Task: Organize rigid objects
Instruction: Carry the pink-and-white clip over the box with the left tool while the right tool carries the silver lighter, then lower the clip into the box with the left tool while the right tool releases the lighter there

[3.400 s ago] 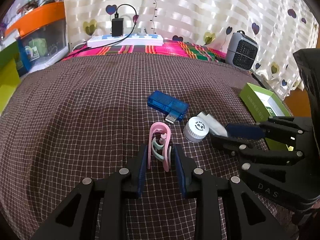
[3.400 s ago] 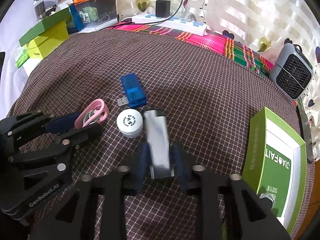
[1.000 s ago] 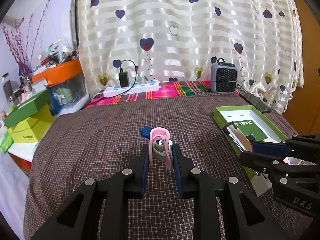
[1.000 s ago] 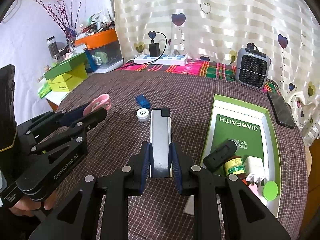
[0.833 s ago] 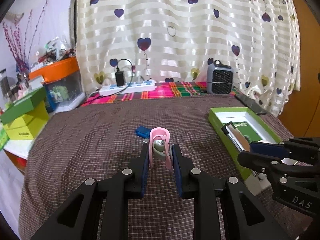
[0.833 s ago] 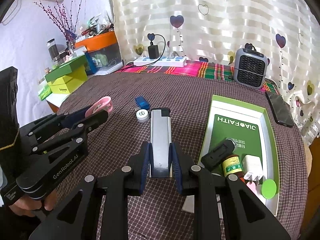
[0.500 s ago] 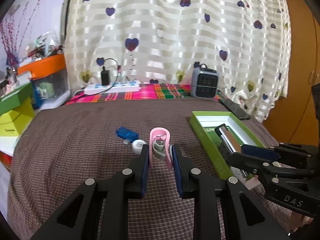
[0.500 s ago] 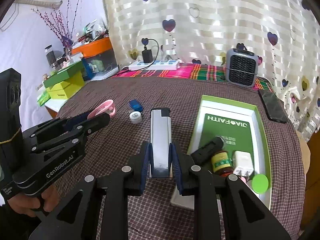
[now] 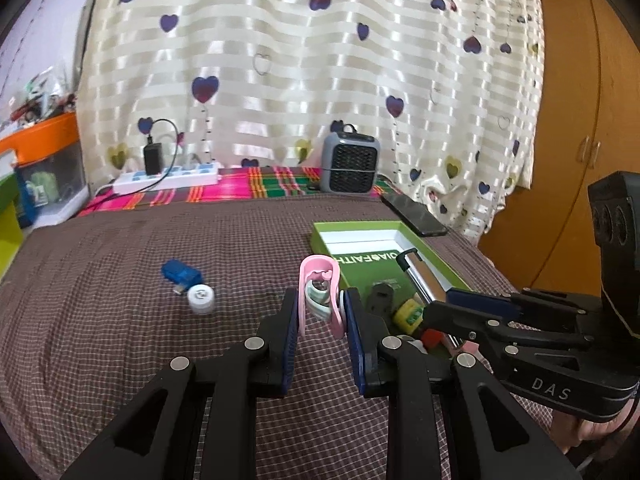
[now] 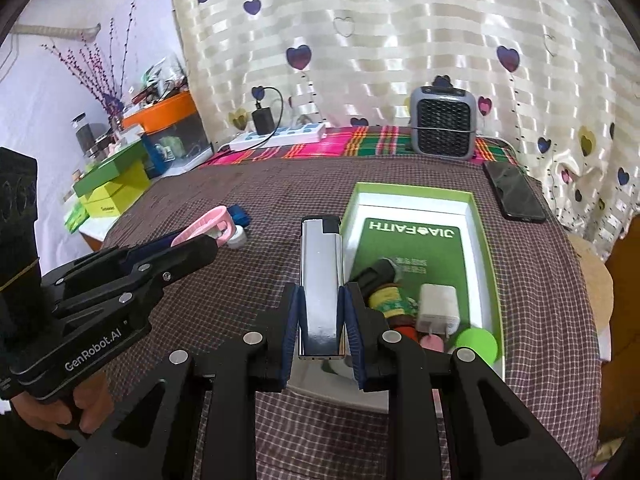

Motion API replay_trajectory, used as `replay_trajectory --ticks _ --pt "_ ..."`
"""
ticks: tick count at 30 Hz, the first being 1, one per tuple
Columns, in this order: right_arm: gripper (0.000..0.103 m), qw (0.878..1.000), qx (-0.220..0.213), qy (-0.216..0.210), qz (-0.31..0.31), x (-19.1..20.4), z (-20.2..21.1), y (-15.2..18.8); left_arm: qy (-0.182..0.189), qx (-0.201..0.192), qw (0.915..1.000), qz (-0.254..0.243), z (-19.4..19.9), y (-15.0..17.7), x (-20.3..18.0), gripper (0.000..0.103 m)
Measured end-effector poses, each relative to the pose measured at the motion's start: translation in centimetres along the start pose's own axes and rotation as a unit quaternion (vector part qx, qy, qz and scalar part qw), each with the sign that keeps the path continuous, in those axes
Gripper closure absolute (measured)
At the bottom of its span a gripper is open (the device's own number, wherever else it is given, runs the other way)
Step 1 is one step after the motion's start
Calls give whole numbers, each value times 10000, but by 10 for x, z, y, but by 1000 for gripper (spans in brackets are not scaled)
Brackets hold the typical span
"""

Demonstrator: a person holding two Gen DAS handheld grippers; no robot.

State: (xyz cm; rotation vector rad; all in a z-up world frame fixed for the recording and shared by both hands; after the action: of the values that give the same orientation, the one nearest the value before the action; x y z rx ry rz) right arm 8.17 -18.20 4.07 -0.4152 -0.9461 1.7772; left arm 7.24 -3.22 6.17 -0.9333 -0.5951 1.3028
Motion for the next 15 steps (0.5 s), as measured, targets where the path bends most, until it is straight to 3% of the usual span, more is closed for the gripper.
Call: replay_trajectory --ticks 15 --pt "79 9991 -5 204 -373 -43 2 7 309 347 9985 -283 -31 3 -38 81"
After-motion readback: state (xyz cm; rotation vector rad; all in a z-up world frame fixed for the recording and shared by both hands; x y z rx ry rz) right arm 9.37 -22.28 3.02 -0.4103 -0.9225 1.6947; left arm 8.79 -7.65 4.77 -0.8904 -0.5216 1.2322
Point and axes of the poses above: each gripper's, at about its wrist camera, not at the fingertips, and z roughly against the way its jaws point, x to its left, y to its underside, the point moved 4 cm from there along -z, roughly the way its jaws point, and after that the axes turned 2 degrees about y, right-handed, at the moved point
